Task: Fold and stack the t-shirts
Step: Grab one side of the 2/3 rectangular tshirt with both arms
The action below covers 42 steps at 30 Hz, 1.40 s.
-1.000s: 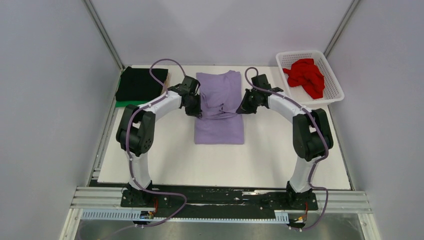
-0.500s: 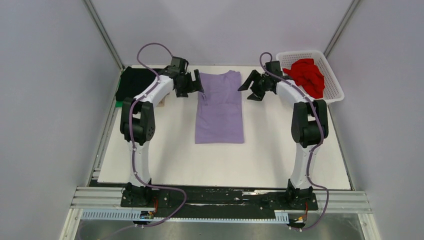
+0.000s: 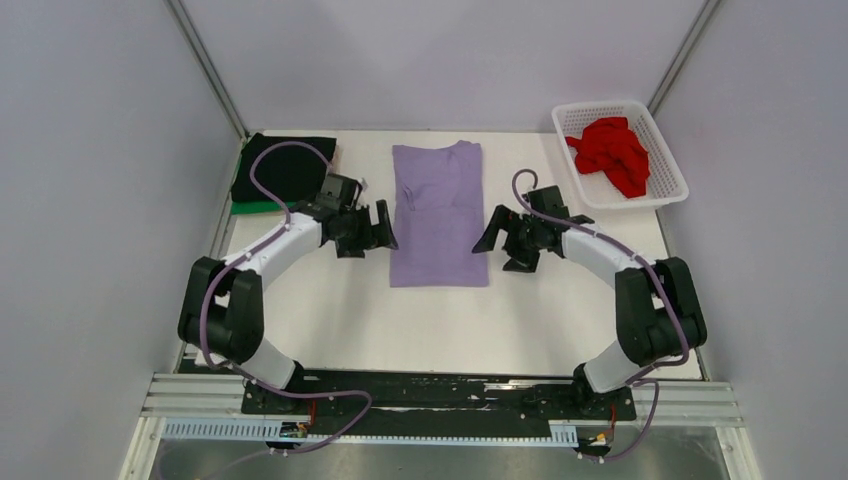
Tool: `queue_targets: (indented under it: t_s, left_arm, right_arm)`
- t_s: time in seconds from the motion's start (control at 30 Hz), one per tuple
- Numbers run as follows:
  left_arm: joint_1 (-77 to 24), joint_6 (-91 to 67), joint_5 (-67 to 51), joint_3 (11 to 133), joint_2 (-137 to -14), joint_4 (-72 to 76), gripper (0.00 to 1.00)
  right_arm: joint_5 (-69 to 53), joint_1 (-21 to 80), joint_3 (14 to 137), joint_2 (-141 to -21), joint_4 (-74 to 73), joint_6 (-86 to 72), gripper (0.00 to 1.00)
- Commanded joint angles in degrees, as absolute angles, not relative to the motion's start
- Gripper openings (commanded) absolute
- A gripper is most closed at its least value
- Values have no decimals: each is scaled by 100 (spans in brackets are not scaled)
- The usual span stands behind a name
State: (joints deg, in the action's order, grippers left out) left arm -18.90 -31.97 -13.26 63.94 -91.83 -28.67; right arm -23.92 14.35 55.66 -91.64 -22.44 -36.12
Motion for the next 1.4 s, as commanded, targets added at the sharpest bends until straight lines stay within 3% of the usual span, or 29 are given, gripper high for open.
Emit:
queue_targets:
  t_s: [0.0,0.3,0.53,0.6,0.7,0.83,1.2,1.27,1.3,1.37]
  left_arm:
    - [-2223,-3489,-1449,5483,-8324,-2576,100]
    - [-2452,-4042,-1412,4645,-8306,-1965,97]
    - [-2480,-4162,-1502,4736,-8853,-1741,73]
    - [-2532,-4207,-1539,4729,-8976,-1683,69]
    - [-2575,-4260,-1526,4735,-9130,-1665,66]
    - [-2619,-4290,-1521,4768,-9328,-1639,54]
    - [-2742,-4195,-1434,4884,-9652,-1793,38]
    - [-2742,-4186,-1408,4898,-9727,-1797,29]
    - [-2742,-4178,-1391,4920,-9764,-1818,16]
    - [-2742,-4160,-1378,4925,-9777,-1822,1]
  right_arm:
    - [-2152,1780,4967,-8656,-1899,-3583,100]
    - [-1624,2176,4752,-8717,-1770,-4035,83]
    - [-1511,2207,4809,-9103,-1747,-4112,58]
    - [-1499,2222,4793,-9170,-1744,-4124,55]
    - [-1464,2224,4786,-9329,-1742,-4131,43]
    - [-1563,2261,4816,-9494,-1748,-4109,30]
    - [-1556,2312,4815,-9573,-1742,-4116,17]
    - [-1615,2314,4810,-9610,-1748,-4077,12]
    - [-1651,2320,4793,-9604,-1749,-4070,8]
    - [-1713,2329,4737,-9549,-1756,-4034,2]
